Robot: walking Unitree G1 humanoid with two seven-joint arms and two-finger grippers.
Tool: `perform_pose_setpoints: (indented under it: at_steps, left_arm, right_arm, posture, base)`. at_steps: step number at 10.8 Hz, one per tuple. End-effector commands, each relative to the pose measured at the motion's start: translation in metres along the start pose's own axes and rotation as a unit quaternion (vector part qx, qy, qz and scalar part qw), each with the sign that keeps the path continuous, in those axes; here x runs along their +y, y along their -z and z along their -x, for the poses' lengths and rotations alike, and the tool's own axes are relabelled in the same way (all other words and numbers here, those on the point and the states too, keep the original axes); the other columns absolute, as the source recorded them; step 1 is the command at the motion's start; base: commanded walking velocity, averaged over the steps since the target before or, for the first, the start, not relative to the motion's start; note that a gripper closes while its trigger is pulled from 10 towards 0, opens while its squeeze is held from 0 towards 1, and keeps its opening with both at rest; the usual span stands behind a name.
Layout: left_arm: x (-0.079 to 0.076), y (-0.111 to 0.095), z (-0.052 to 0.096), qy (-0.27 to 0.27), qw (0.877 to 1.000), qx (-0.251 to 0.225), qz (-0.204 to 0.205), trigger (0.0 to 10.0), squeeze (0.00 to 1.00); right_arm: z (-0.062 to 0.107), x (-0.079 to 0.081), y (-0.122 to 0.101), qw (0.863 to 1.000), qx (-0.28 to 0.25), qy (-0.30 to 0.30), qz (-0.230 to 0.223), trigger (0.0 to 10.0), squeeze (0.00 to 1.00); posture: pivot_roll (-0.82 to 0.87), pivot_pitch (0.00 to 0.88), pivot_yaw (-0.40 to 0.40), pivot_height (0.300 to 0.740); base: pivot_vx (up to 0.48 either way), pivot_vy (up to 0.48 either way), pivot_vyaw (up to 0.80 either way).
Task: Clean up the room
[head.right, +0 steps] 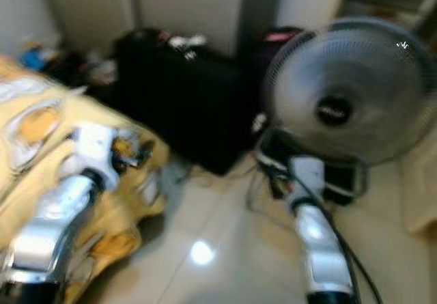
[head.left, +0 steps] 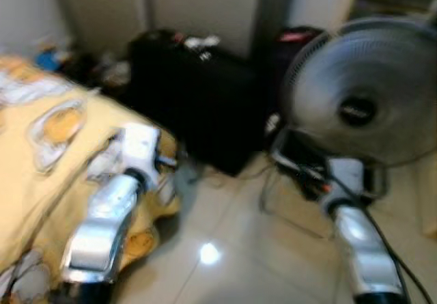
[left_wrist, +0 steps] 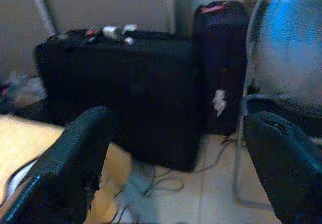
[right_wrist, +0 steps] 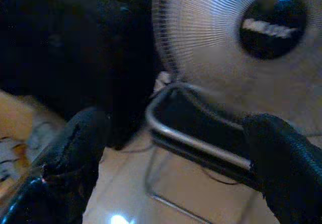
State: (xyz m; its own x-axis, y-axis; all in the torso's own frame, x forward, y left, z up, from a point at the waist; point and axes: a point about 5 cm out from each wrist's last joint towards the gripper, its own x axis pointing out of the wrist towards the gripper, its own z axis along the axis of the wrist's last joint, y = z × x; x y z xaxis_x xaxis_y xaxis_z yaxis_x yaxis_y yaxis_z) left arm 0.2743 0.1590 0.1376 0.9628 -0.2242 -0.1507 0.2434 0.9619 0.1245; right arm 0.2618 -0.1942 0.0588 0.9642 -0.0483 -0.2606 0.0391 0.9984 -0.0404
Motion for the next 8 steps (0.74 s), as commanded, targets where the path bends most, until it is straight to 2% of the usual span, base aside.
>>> perform_pose_setpoints:
  at_steps: [1, 5, 8]
  left_arm:
    - [0.0074, -0.0003, 0.0026, -0.014, 1.0, 0.001, -0.005, 10.0, 0.0]
    - [0.0077, 0.0058, 0.0029, -0.02, 1.0, 0.008, -0.002, 10.0, 0.0]
    - [0.0151, 0.0081, 0.0051, -0.024, 1.0, 0.011, -0.006, 10.0, 0.0]
  right_arm:
    - [-0.0018, 0.0073, -0.0046, 1.0, -0.011, -0.011, -0.002, 10.0, 0.0]
    - [-0.0026, 0.0033, -0.0045, 1.0, -0.014, -0.01, 0.009, 10.0, 0.0]
    - [-0.0031, 0.0045, -0.0046, 1.0, -0.014, -0.013, 0.004, 10.0, 0.0]
  posture:
    - [0.06, 0.0, -0.022, 0.74]
    - [0.05, 0.0, -0.016, 0.74]
    - [0.05, 0.0, -0.014, 0.74]
  base:
    - [0.352, 0.0, 0.0]
    - [0.353, 0.0, 0.0]
    - [0.354, 0.0, -0.8]
